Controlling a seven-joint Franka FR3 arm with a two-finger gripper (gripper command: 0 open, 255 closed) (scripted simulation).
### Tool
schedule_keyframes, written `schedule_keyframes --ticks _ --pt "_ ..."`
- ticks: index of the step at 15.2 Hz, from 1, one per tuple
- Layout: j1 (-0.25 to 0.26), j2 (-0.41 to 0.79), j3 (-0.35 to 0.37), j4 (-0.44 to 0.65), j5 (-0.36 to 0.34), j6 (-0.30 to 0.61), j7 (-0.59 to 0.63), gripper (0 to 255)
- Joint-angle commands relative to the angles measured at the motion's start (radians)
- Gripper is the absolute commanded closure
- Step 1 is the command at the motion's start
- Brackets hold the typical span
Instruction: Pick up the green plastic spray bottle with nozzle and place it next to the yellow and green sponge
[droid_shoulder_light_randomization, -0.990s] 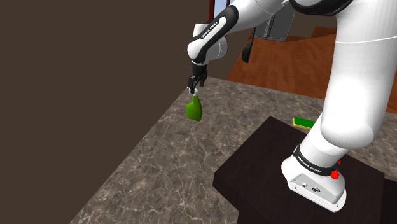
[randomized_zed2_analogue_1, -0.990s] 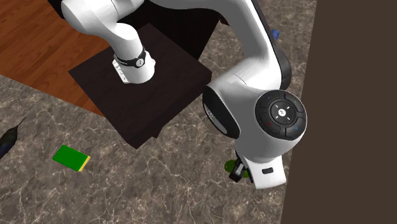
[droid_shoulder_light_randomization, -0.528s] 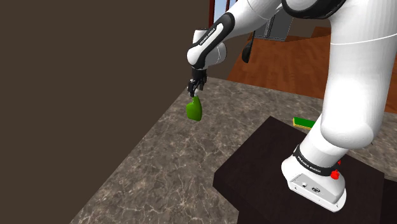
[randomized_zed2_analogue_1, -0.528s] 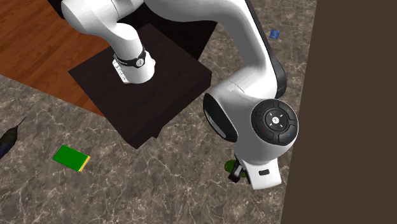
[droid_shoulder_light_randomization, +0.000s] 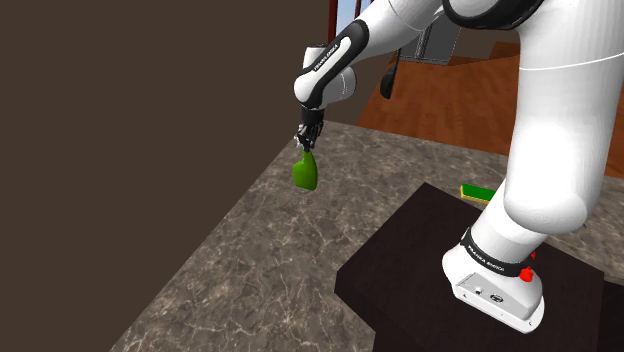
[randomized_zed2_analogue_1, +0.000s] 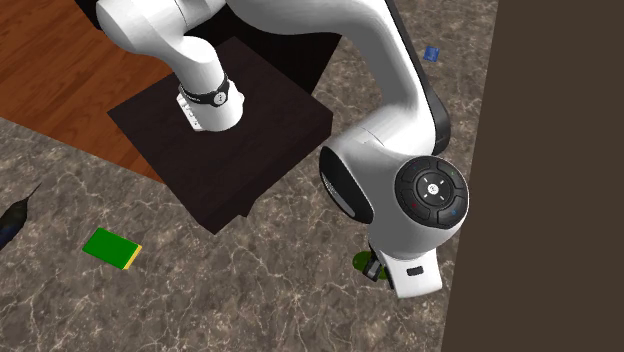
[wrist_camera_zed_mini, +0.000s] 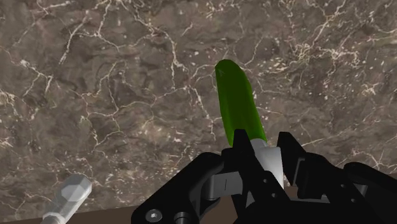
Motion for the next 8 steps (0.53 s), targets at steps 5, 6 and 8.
schedule_keyframes --ticks 5,6,8 --pt "0.000 0.000 0.000 0.000 0.000 0.000 0.000 255" --pt "0.000 0.000 0.000 0.000 0.000 0.000 0.000 255" --pt "0.001 -0.019 -0.002 0.002 -0.004 -0.021 0.004 255"
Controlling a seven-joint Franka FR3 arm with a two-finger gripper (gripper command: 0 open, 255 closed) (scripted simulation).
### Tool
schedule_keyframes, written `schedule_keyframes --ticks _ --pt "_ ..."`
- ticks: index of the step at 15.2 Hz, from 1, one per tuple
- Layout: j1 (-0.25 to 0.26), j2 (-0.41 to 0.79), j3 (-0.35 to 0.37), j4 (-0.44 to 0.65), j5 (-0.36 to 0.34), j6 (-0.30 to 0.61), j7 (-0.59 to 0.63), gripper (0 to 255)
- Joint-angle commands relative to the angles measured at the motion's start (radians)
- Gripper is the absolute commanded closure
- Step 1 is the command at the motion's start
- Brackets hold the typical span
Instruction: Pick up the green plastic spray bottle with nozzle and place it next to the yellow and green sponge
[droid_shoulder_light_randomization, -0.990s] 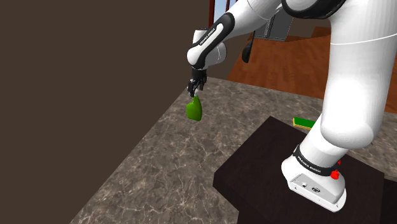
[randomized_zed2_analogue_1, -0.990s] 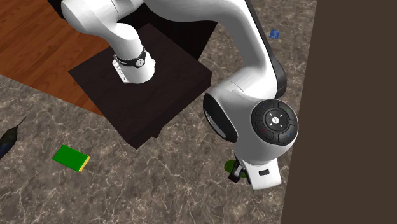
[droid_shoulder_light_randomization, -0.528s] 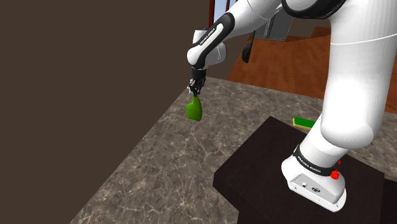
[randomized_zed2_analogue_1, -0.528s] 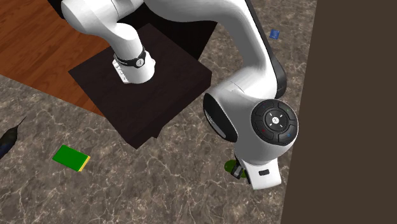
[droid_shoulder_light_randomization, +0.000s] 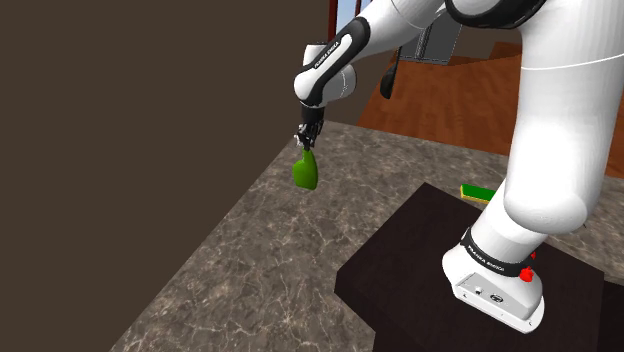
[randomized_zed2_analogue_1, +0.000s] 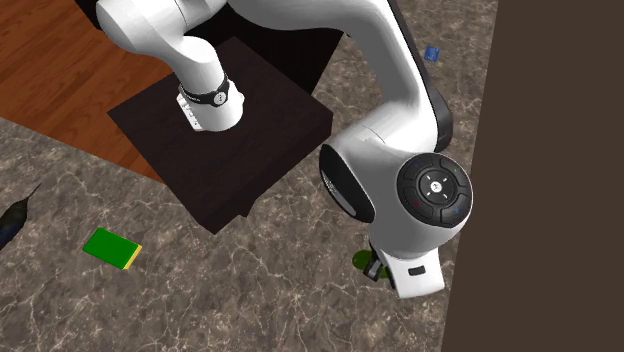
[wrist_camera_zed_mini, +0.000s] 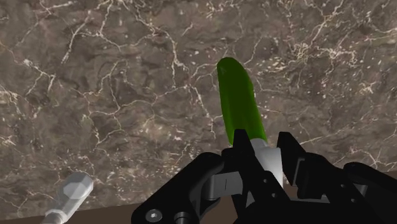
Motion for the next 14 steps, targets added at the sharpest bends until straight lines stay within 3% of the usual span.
schedule_keyframes --ticks 1,14 --pt "0.001 -0.018 -0.002 0.001 -0.003 -0.018 0.004 255" --pt "0.006 -0.126 -0.010 0.039 -0.025 -0.164 0.026 255"
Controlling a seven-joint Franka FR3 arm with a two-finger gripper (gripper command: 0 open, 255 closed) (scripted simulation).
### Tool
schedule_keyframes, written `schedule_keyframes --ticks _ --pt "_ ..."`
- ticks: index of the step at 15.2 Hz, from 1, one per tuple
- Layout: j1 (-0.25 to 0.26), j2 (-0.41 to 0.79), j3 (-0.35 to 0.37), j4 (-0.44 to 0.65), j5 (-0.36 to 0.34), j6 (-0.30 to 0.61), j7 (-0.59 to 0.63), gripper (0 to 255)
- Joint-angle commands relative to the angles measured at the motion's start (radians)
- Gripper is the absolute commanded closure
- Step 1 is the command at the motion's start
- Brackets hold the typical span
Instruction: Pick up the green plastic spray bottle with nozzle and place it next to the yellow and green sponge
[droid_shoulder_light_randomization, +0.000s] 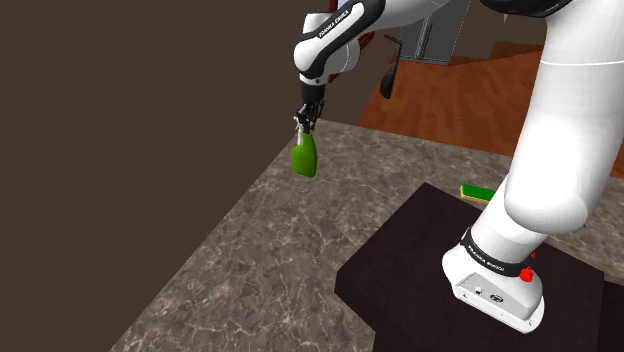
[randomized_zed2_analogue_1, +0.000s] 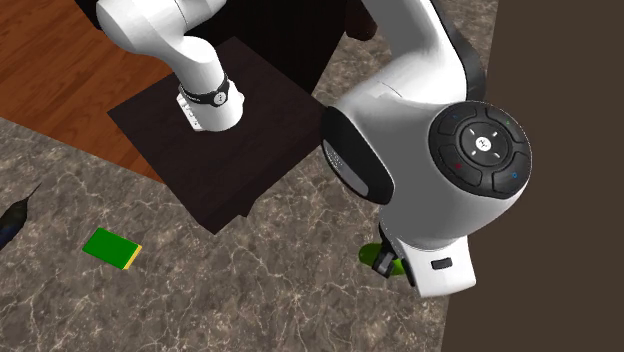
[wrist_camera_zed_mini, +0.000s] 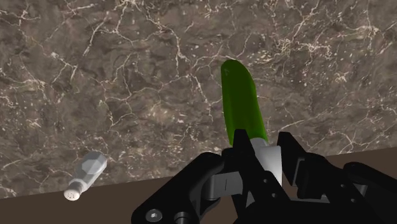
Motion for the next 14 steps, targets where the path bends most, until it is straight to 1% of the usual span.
schedule_keyframes --ticks 1,14 --pt "0.001 -0.018 -0.001 0.004 -0.003 -0.023 0.004 255" --pt "0.002 -0.096 -0.005 0.083 -0.019 -0.178 0.022 255"
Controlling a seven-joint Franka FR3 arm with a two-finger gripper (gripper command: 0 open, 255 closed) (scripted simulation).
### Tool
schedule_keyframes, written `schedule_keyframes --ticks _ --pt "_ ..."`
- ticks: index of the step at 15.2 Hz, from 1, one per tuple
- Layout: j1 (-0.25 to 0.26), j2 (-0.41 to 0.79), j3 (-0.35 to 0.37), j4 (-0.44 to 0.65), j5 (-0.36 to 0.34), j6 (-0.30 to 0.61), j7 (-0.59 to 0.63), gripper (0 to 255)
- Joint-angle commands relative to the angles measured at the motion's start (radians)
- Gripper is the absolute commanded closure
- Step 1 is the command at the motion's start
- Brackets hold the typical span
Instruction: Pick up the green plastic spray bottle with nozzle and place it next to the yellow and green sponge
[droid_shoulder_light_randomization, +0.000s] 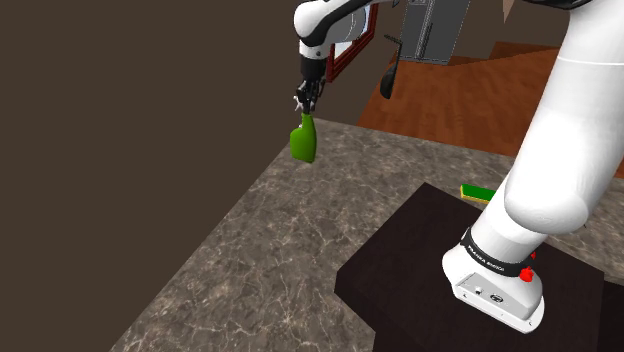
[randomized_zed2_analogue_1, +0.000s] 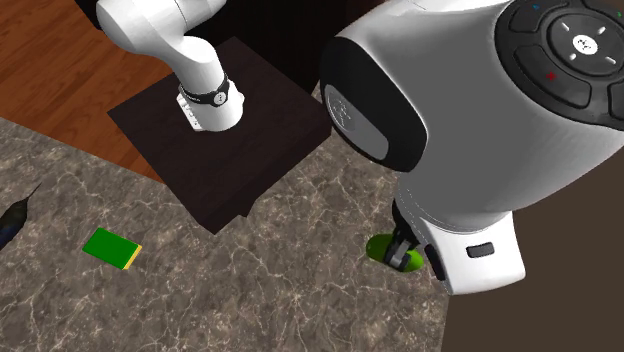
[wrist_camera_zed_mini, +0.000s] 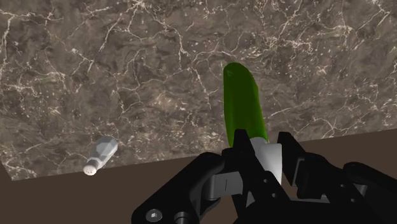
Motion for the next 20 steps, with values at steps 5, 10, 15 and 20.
schedule_keyframes --ticks 5,10,15,20 --pt "0.000 -0.027 -0.001 0.048 -0.006 -0.075 0.008 255" --pt "0.000 -0.044 -0.002 0.094 -0.010 -0.138 0.014 255" --pt "0.000 -0.056 -0.002 0.147 -0.013 -0.202 0.019 255" --pt "-0.001 -0.063 -0.003 0.205 -0.015 -0.267 0.024 255"
